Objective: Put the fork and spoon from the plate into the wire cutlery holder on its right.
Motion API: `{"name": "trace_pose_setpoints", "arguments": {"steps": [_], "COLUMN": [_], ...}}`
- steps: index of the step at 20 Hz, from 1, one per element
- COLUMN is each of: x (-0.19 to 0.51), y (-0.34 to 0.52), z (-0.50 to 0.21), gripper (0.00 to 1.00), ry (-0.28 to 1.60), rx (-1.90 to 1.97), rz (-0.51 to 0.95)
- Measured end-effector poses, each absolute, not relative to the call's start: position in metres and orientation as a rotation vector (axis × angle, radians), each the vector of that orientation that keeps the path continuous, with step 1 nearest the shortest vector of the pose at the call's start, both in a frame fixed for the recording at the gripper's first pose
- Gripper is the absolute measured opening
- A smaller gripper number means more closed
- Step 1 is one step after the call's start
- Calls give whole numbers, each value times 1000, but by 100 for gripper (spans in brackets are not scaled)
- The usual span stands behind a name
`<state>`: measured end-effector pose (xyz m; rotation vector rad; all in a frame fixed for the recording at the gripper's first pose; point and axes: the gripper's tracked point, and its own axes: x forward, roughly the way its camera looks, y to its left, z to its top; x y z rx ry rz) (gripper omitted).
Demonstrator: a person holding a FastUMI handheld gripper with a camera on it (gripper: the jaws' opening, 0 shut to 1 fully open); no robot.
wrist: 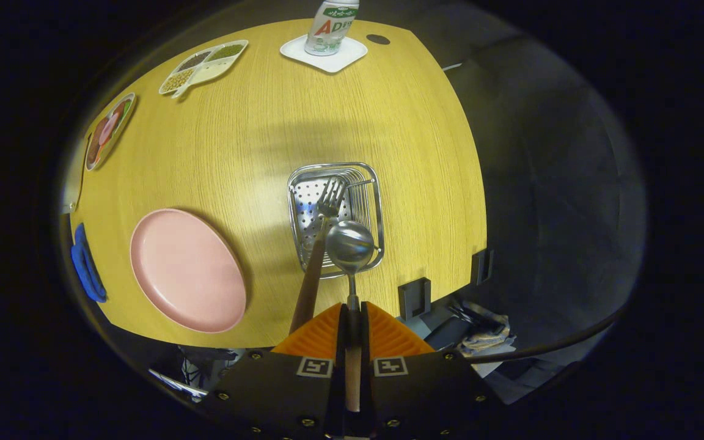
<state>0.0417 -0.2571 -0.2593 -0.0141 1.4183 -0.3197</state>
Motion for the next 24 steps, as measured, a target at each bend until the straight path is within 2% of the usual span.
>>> {"name": "trace_pose_setpoints", "arguments": {"steps": [4, 5, 7, 8, 9, 11, 17, 24], "x": [46, 48, 53, 56, 57, 58, 59, 100], "y": [-255, -258, -259, -258, -254, -255, -251, -236], "z": [-250, -246, -236, -231, -224, -218, -198, -139], "gripper": [12, 18, 48, 55, 70, 73, 73, 73], "ry": [1365, 1352, 1307, 1279, 1257, 1229, 1154, 761], "rx": [-9, -21, -28, -14, 9, 25, 31, 26], "rz": [-309, -315, -310, -311, -307, -315, -327, -273]}}
